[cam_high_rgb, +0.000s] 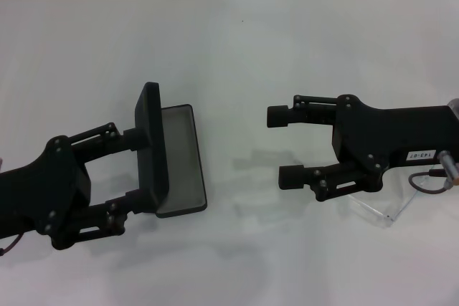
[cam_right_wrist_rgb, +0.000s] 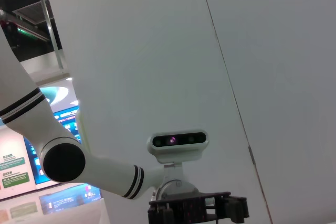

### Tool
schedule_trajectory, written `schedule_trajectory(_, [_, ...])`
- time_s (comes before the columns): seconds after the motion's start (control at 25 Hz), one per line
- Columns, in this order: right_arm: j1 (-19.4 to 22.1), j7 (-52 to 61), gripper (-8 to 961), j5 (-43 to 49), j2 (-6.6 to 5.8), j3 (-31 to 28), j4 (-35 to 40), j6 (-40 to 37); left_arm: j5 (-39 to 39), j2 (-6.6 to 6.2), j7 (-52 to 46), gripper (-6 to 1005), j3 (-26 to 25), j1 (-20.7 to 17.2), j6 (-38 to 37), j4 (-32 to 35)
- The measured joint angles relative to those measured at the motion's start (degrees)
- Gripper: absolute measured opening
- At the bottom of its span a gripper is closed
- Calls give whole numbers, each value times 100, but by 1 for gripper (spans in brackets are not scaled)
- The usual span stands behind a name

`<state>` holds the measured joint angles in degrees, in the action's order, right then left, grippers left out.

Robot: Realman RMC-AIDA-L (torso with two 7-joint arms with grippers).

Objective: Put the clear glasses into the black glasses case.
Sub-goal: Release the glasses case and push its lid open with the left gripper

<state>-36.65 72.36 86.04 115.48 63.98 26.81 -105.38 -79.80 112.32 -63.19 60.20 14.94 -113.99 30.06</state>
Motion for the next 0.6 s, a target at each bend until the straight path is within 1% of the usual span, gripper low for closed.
schedule_trajectory(0.6, [39, -71, 875, -75, 0, -33, -33, 51, 32, -28, -98, 753, -10, 70, 5, 12])
